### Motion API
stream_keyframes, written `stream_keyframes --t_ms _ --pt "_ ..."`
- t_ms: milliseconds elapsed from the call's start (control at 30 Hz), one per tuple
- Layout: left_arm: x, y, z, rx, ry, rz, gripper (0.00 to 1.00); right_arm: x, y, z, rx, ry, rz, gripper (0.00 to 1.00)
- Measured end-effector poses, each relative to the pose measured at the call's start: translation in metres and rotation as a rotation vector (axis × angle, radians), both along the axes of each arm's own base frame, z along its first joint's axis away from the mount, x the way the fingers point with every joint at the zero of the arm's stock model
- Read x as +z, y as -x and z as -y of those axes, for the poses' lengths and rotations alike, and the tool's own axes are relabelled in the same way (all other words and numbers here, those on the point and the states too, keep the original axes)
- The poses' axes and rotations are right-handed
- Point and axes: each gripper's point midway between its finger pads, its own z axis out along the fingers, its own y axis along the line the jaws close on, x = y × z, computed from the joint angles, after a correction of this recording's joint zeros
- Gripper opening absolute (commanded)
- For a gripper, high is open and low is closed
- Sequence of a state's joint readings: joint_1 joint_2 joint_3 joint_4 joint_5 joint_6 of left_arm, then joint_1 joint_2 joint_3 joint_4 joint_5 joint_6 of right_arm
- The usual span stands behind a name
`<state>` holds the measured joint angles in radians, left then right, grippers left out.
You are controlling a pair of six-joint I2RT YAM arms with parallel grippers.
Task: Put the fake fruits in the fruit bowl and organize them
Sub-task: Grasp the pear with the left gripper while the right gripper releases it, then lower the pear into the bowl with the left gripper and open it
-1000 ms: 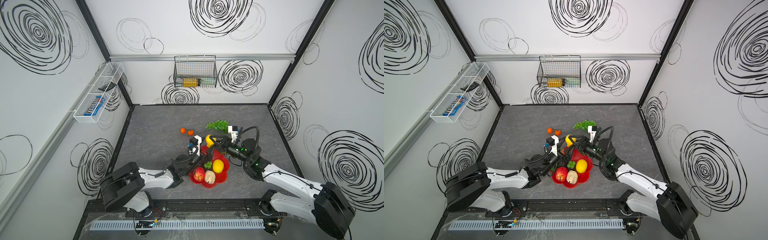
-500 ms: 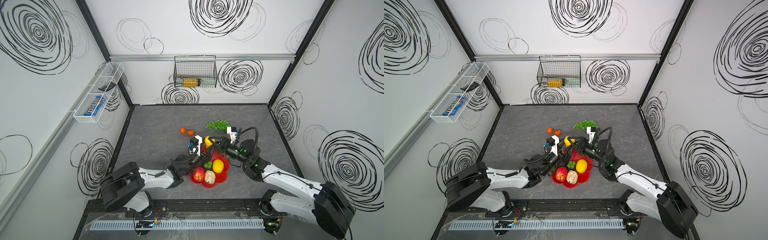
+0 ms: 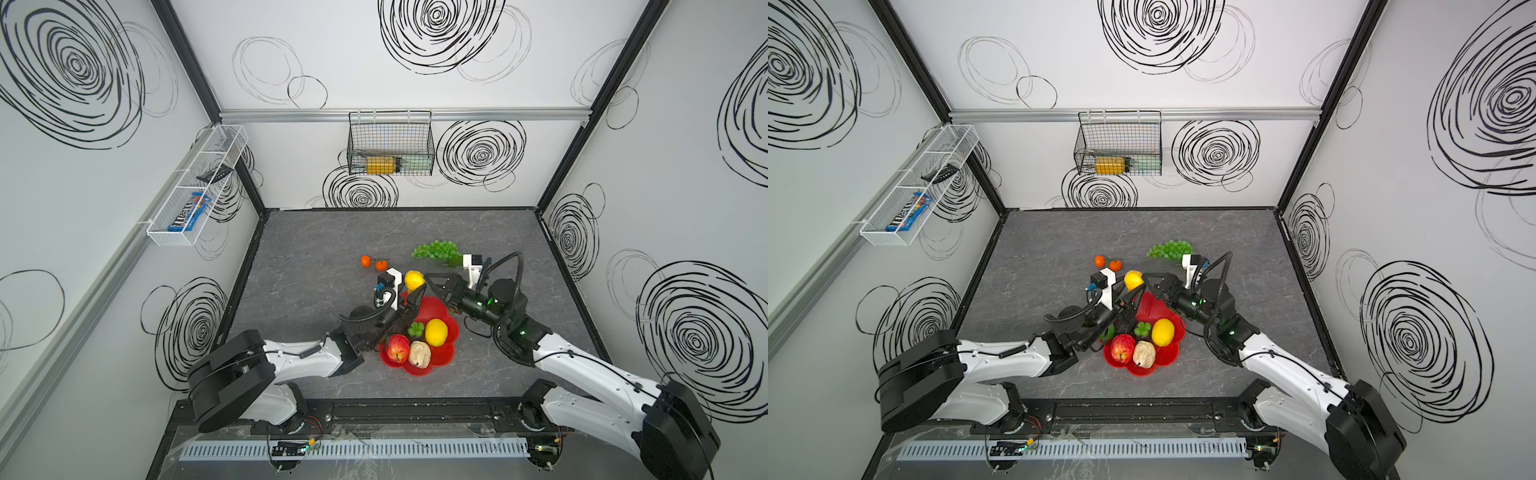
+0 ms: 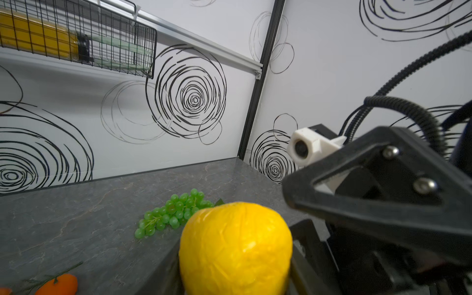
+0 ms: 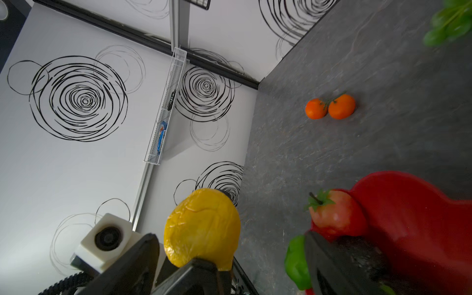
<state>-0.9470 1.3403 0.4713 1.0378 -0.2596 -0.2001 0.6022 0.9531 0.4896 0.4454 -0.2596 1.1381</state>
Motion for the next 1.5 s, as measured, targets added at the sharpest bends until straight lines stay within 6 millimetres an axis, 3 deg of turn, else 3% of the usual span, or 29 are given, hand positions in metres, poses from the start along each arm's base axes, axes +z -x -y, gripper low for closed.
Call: stream_keyframes --t_ms 167,267,367,567,733,967,1133,1333,1500 --pt "-0.013 0.001 0.009 -0.038 -0.148 -0.128 0.55 -0.004 -0.012 0.081 -0.253 0.144 0.116 0.94" --pt "-0.024 0.009 0.018 -0.091 -0.257 -0.211 0.56 -0.006 -0.007 0.111 -0.344 0.245 0.177 0.94" --pt "-0.044 0.025 0.023 -0.157 -0.382 -0.303 0.55 -0.011 -0.003 0.130 -0.394 0.335 0.216 0.94" --pt "-0.071 0.056 0.031 -0.282 -0.592 -0.455 0.56 -0.053 0.002 0.139 -0.389 0.458 0.180 0.94" --pt "-0.084 0.088 0.056 -0.425 -0.758 -0.523 0.57 -0.086 0.008 0.141 -0.366 0.505 0.122 0.94" --pt "-0.111 0.118 0.079 -0.569 -0.951 -0.593 0.59 -0.085 0.012 0.143 -0.376 0.507 0.130 0.94" --pt "-0.133 0.121 0.078 -0.591 -1.053 -0.653 0.60 -0.080 0.017 0.142 -0.377 0.484 0.152 0.94" --pt "-0.155 0.121 0.077 -0.599 -1.134 -0.703 0.61 -0.099 0.024 0.143 -0.364 0.493 0.110 0.94" --pt "-0.160 0.121 0.077 -0.601 -1.164 -0.723 0.62 -0.100 0.025 0.142 -0.358 0.494 0.107 0.94"
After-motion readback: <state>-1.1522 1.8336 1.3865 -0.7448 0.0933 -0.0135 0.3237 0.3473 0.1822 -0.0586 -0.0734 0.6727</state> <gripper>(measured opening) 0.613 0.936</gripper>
